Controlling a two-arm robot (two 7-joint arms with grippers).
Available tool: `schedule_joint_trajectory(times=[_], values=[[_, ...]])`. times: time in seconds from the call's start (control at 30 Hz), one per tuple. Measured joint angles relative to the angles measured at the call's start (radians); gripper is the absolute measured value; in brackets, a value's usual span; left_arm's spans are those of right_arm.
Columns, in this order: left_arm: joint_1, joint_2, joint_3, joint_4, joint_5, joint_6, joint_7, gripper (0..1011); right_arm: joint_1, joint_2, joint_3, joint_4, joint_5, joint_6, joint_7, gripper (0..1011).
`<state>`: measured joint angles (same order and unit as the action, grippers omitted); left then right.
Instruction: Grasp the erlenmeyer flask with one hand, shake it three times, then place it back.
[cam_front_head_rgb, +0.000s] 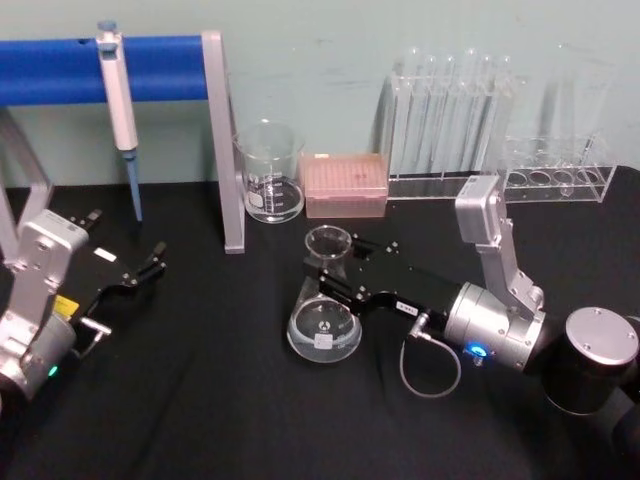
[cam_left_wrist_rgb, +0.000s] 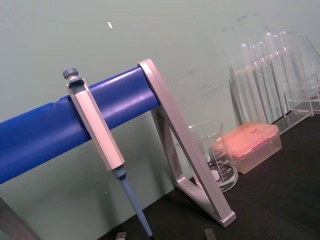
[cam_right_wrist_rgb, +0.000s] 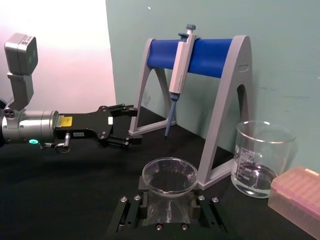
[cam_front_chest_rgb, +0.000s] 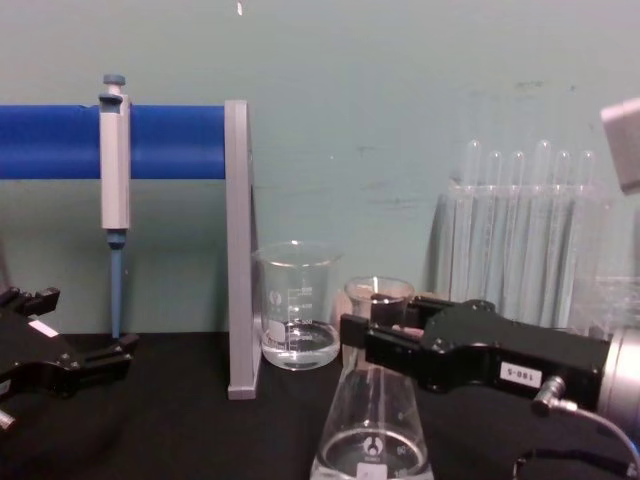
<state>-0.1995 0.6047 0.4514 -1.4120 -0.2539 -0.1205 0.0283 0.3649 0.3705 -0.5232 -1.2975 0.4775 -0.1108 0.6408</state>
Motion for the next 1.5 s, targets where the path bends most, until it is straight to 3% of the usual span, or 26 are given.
schedule_joint_trajectory(times=[1.5], values=[[0.000, 0.000, 0.000, 0.000, 0.000, 0.000, 0.000, 1001, 0.012, 0.002, -0.020, 0.042, -0.017, -0.003, 0.027, 453]])
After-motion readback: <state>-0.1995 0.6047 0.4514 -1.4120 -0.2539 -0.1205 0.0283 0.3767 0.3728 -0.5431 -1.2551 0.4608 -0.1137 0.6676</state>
